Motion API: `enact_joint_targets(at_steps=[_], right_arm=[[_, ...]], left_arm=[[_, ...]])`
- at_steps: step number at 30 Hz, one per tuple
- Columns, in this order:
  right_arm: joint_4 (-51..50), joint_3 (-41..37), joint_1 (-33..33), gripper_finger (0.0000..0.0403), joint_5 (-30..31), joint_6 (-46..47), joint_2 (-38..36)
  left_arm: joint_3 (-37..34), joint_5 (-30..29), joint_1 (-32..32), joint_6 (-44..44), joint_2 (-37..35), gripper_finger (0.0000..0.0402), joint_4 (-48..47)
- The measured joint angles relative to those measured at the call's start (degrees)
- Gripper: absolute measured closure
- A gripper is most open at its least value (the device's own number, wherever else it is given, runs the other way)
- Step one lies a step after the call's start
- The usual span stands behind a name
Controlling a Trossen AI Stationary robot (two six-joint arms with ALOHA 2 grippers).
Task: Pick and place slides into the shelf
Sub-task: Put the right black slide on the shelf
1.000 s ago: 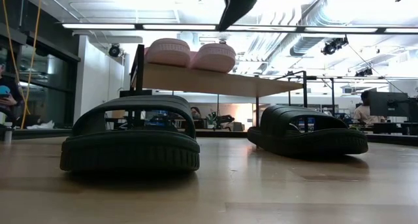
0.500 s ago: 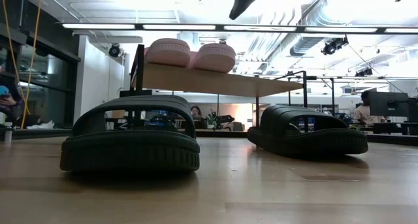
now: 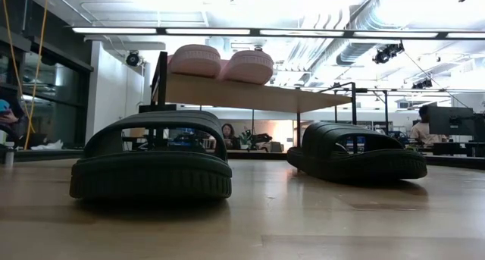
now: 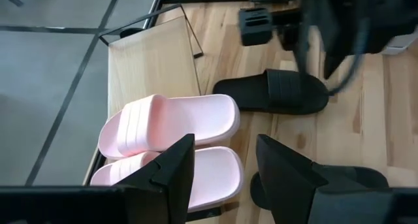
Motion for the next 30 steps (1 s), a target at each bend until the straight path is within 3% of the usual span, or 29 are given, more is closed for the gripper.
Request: enact_joint_targets(at_steps=[9, 18, 30], right_arm=[[-0.05, -0.04, 6.87, 0.0279, 1.87, 1.89, 0.16], [-0.71, -0.08, 11.71, 0.0279, 13.18, 3.12, 4.98], [-16.02, -0.13, 12.07, 0.0279, 21.71, 14.54, 12.98]], left_arm=[[0.0, 3.22, 0.0, -0.68, 0.0, 0.025, 0.0], [0.0, 7.51, 0.0, -0.76, -0.02, 0.025, 0.0], [0.0, 9.63, 0.0, -0.72, -0.02, 0.025, 0.0]])
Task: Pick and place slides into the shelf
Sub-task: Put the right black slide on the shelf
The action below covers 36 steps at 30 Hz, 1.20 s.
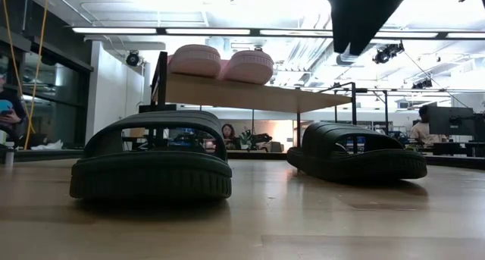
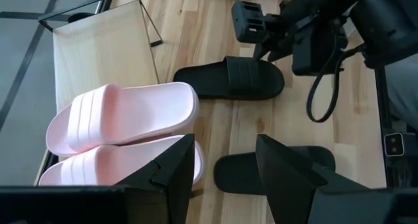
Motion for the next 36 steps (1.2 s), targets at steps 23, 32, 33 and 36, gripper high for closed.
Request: enact_joint_targets(at_steps=[23, 32, 33, 36], right_arm=[[4.25, 0.0, 7.82, 0.0279, 7.43, 10.31, 1.03], [5.53, 0.04, 10.26, 0.0279, 8.74, 13.82, 2.32], [5.84, 0.04, 10.5, 0.0279, 8.79, 13.84, 2.87], [6.77, 0.04, 10.99, 0.0279, 9.07, 13.93, 4.86]], left_arm=[[0.0, 1.25, 0.0, 1.66, 0.0, 0.025, 0.0], [0.0, 1.27, -0.01, 1.73, -0.02, 0.025, 0.0], [0.0, 1.27, -0.02, 1.73, -0.04, 0.025, 0.02], [0.0, 1.46, 0.0, 1.72, -0.07, 0.025, 0.0]])
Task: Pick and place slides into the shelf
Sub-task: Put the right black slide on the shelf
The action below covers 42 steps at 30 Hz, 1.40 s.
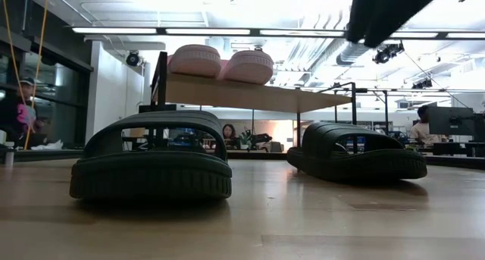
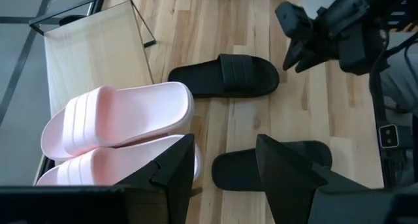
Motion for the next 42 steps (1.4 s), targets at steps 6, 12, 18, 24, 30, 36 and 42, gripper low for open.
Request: enact_joint_targets(at_steps=[6, 12, 18, 24, 30, 36, 42], right_arm=[[0.15, 0.0, 0.46, 0.0279, 1.67, 3.98, 1.93], [0.9, 0.0, 1.53, 0.0279, 3.68, 7.9, 2.07], [0.77, 0.0, 3.4, 0.0279, 7.7, 10.55, 2.24], [-0.24, 0.0, 4.07, 0.0279, 8.69, 12.18, 2.24], [-0.33, -4.02, 3.92, 0.0279, 9.01, 13.72, 2.15], [0.02, -11.83, 3.52, 0.0279, 8.58, 18.56, 2.24], [2.33, -16.22, 3.5, 0.0279, 9.34, 20.5, 2.22]], left_arm=[[0.0, 2.52, -0.01, -0.65, 0.0, 0.025, 0.0], [0.0, 4.48, -0.02, -1.7, 0.0, 0.025, 0.0], [0.0, 4.53, -0.04, -1.7, 0.0, 0.025, 0.0], [0.0, 4.53, -0.04, -1.7, 0.0, 0.025, 0.0], [0.0, 4.5, -0.04, -1.7, 0.0, 0.025, 0.0], [0.0, 4.5, -0.03, -1.7, 0.0, 0.025, 0.0], [0.0, 4.48, 0.0, -1.7, 0.0, 0.025, 0.0]])
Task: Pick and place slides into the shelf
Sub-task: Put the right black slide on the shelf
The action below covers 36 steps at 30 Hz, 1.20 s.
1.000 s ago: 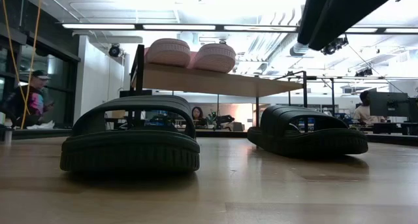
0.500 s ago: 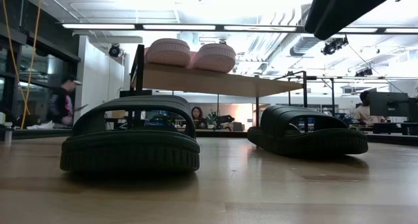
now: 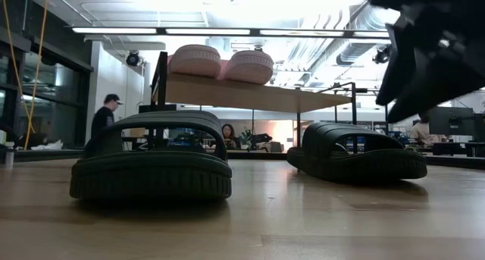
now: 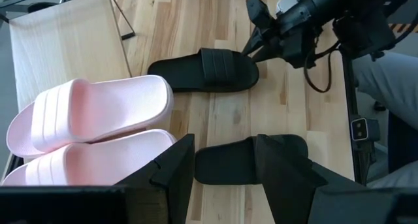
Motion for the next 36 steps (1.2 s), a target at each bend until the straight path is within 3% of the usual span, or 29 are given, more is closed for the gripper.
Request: enact_joint_targets(at_steps=[10, 36], right_arm=[[1.21, -0.85, -0.37, 0.0279, 4.13, 0.86, 0.0], [8.51, -0.93, -2.36, 0.0279, 4.23, -4.7, 0.0]], left_arm=[[0.0, -0.02, 0.0, 0.0, 0.0, 0.025, 0.0], [0.0, -0.11, 0.0, 0.22, 0.02, 0.025, 0.0]])
